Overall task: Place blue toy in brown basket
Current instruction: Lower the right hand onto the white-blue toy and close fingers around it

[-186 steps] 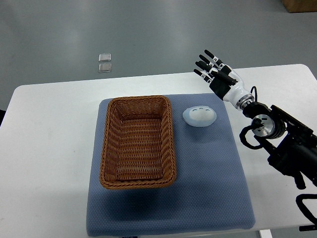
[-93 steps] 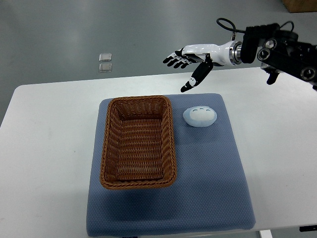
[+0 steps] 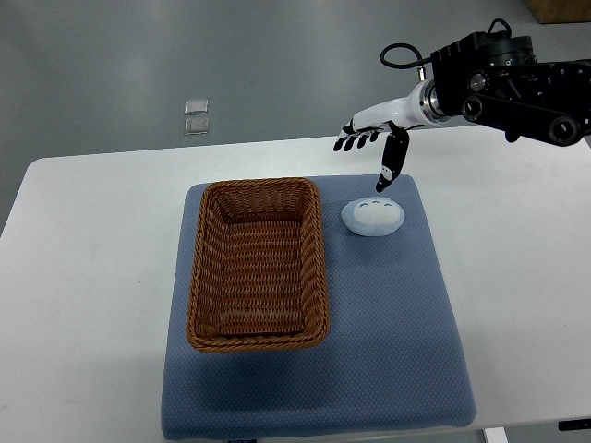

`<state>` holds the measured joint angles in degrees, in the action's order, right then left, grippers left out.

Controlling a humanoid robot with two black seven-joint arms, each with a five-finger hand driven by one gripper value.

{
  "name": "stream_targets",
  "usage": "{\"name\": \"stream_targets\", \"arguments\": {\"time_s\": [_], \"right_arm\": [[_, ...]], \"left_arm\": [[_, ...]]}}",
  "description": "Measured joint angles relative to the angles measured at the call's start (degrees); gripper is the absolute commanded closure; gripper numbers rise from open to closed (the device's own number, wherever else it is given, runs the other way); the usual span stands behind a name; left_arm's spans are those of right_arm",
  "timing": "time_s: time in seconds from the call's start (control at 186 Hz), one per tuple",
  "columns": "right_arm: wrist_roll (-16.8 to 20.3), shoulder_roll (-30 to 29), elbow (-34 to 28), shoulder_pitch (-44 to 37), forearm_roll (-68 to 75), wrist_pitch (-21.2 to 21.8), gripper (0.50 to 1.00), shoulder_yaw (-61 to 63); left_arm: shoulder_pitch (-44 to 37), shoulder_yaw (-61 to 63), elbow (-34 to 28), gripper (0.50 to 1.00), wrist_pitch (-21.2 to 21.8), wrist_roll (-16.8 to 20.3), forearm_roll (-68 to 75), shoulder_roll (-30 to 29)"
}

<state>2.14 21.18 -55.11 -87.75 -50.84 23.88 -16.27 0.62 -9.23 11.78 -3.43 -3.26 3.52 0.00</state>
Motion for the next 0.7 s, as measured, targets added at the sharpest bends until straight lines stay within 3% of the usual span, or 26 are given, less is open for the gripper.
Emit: {"name": "stream_targets", "arguments": {"time_s": [0.698], "right_arm": [[-0.3, -1.9, 0.7, 9.9, -1.0, -8.3, 0.601, 0.2]], "left_arm": [[0.0, 0.0, -0.6, 0.5, 0.1, 0.0, 0.0, 0.0]]}}
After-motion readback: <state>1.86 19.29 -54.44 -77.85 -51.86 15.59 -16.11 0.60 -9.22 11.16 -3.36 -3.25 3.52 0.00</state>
